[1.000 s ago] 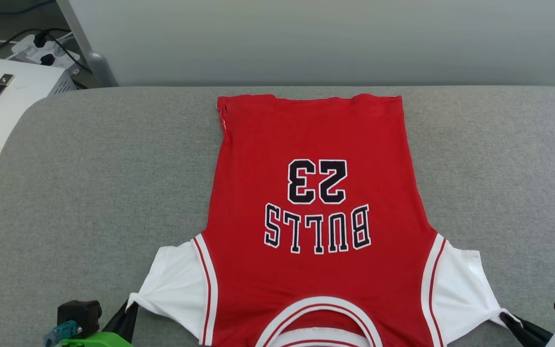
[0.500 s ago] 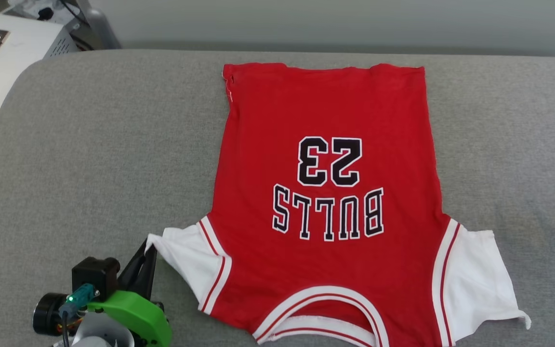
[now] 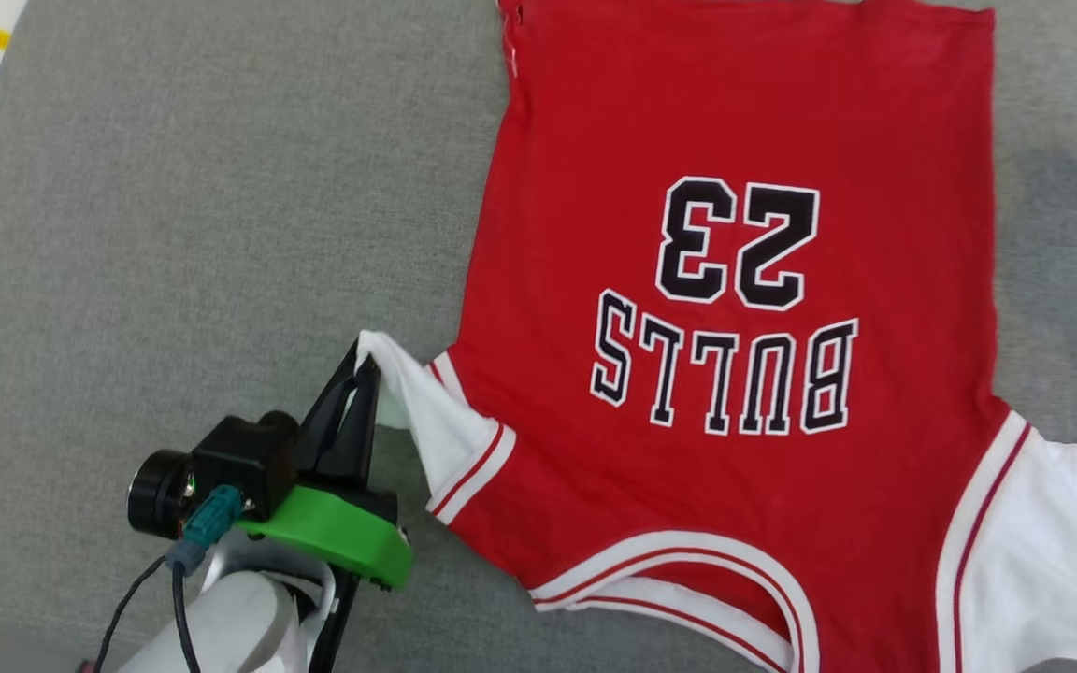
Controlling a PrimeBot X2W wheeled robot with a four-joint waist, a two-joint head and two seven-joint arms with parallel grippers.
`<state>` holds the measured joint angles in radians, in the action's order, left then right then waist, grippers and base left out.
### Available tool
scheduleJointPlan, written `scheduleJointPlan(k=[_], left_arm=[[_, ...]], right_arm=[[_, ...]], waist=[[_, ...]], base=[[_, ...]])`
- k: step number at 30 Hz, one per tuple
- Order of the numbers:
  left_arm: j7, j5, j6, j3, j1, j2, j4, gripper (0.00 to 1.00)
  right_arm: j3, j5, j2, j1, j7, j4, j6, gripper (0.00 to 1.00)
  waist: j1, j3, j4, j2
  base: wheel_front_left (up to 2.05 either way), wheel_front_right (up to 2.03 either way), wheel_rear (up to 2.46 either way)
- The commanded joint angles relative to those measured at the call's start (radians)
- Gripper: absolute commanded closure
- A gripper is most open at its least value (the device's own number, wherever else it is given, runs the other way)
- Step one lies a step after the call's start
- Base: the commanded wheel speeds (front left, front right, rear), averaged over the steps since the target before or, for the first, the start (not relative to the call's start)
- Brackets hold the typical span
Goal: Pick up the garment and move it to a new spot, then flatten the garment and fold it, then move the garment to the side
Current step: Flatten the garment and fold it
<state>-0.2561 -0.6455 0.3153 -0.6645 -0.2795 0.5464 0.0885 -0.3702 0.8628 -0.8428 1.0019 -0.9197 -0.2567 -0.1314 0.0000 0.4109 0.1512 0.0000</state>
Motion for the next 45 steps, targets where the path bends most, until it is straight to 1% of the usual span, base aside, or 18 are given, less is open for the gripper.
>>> scheduleJointPlan(k=[1, 3, 7, 10, 13, 16, 22, 24, 28, 32, 35, 40, 45], left_arm=[[-0.006, 0.02, -0.007, 0.008, -0.029, -0.017, 0.006, 1.0], [-0.006, 0.038, -0.016, 0.011, -0.045, -0.04, 0.012, 1.0], [-0.006, 0.073, -0.034, 0.021, -0.063, -0.086, 0.021, 1.0], [-0.006, 0.094, -0.047, 0.029, -0.067, -0.115, 0.024, 1.0], [-0.006, 0.114, -0.061, 0.04, -0.066, -0.138, 0.025, 1.0], [-0.006, 0.13, -0.075, 0.049, -0.064, -0.153, 0.021, 1.0], [-0.006, 0.157, -0.098, 0.067, -0.057, -0.164, 0.009, 1.0], [-0.006, 0.164, -0.102, 0.075, -0.052, -0.164, 0.004, 1.0], [-0.006, 0.167, -0.107, 0.097, -0.033, -0.175, 0.001, 1.0], [-0.006, 0.168, -0.11, 0.119, -0.002, -0.179, -0.017, 1.0], [-0.006, 0.171, -0.113, 0.137, 0.025, -0.174, -0.031, 1.0], [-0.006, 0.165, -0.119, 0.161, 0.064, -0.161, -0.049, 1.0], [-0.006, 0.153, -0.107, 0.183, 0.119, -0.136, -0.062, 1.0]], right_arm=[[0.001, -0.03, 0.02, 0.058, -0.05, -0.03, 0.001, 0.0], [0.006, -0.072, 0.047, 0.127, -0.113, -0.077, 0.001, 0.0], [0.021, -0.152, 0.107, 0.221, -0.176, -0.157, 0.001, 0.0], [0.029, -0.204, 0.14, 0.247, -0.183, -0.205, 0.001, 0.0], [0.036, -0.237, 0.166, 0.238, -0.175, -0.25, 0.001, 0.0], [0.048, -0.25, 0.176, 0.213, -0.162, -0.29, 0.001, 0.0], [0.041, -0.246, 0.161, 0.163, -0.184, -0.315, 0.001, 0.0], [0.038, -0.24, 0.152, 0.158, -0.19, -0.307, 0.001, 1.0], [0.041, -0.235, 0.146, 0.166, -0.163, -0.288, 0.001, 1.0], [0.035, -0.215, 0.151, 0.172, -0.086, -0.26, 0.001, 1.0], [0.037, -0.172, 0.143, 0.155, -0.033, -0.253, 0.001, 1.0], [-0.013, -0.101, 0.086, 0.066, 0.035, -0.193, 0.001, 1.0], [-0.08, -0.014, -0.004, -0.085, 0.104, -0.062, 0.001, 1.0]], waist=[[0.0, 0.135, 0.11, 0.0], [0.0, 0.168, 0.135, 0.0], [0.0, 0.222, 0.172, 0.0], [0.0, 0.25, 0.19, 0.0], [0.0, 0.267, 0.199, 0.0], [0.0, 0.275, 0.203, 0.0], [0.0, 0.27, 0.195, 0.0], [0.0, 0.262, 0.19, 0.0], [0.0, 0.235, 0.176, 0.0], [0.0, 0.182, 0.152, 0.0], [0.0, 0.131, 0.131, 0.0], [0.0, 0.04, 0.086, 0.0], [0.0, -0.043, 0.026, 0.0]], base=[[0.0, 0.0, 0.0], [0.0, 0.0, 0.0], [0.0, 0.0, 0.0], [0.0, 0.0, 0.0], [0.0, 0.0, 0.0], [0.0, 0.0, 0.0], [0.0, 0.0, 0.0], [0.0, 0.0, 0.0], [0.0, 0.0, 0.0], [0.0, 0.0, 0.0], [0.0, 0.0, 0.0], [0.0, 0.0, 0.0], [0.0, 0.0, 0.0]])
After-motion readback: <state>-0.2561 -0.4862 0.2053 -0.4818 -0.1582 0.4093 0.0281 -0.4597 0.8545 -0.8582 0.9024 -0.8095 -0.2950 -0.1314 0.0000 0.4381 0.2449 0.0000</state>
